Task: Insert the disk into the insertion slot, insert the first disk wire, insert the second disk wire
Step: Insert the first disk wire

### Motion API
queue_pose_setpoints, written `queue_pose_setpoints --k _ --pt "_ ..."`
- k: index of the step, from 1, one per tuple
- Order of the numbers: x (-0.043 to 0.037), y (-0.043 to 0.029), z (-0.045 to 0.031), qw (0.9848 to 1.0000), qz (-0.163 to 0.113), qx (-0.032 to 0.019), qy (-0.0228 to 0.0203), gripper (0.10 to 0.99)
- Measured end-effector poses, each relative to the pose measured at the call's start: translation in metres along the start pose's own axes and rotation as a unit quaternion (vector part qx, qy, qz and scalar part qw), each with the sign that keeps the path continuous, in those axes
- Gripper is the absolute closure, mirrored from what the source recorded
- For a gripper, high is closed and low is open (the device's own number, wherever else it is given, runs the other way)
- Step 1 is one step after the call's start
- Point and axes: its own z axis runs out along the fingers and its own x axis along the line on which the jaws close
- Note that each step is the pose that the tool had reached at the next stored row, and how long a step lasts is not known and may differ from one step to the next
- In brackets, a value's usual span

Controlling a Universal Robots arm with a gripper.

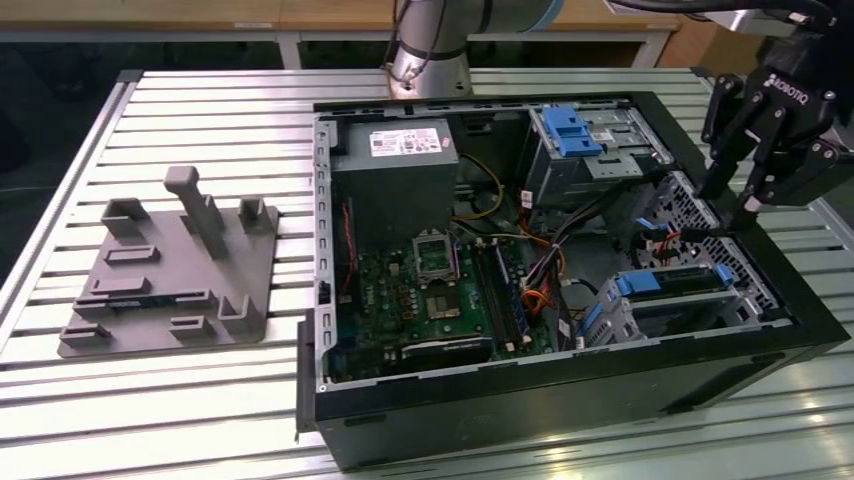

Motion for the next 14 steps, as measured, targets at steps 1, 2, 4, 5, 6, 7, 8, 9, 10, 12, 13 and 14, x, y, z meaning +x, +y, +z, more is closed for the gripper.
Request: queue_pose_setpoints --k 1,2,4,5,6,7,8,9,10,12,13,14 --pt "-0.0027 0.0001 0.0011 1.0000 0.000 -0.0001 0.0006 0.588" --pt "-0.0053 0.0002 0.0024 1.0000 0.000 -0.0002 0.0010 0.588" --pt "-0.0110 0.0005 0.0049 1.0000 0.000 -0.0004 0.0022 0.588" --pt "-0.0128 0.0004 0.0064 1.0000 0.000 -0.0006 0.0024 0.604" --pt "-0.0136 0.0003 0.0078 1.0000 0.000 -0.0008 0.0026 0.667" --pt "-0.0138 -0.0001 0.0090 1.0000 0.000 -0.0010 0.0026 0.667" --pt "-0.0141 -0.0004 0.0101 1.0000 0.000 -0.0011 0.0027 0.737" --pt "-0.0144 -0.0009 0.0112 1.0000 0.000 -0.0013 0.0028 0.737" --pt "-0.0146 -0.0014 0.0123 1.0000 0.000 -0.0015 0.0028 0.737" --pt "-0.0151 -0.0023 0.0146 1.0000 0.000 -0.0019 0.0028 0.737" --pt "-0.0153 -0.0027 0.0159 1.0000 0.000 -0.0021 0.0028 0.737" --pt "-0.0155 -0.0029 0.0172 1.0000 0.000 -0.0023 0.0028 0.737"
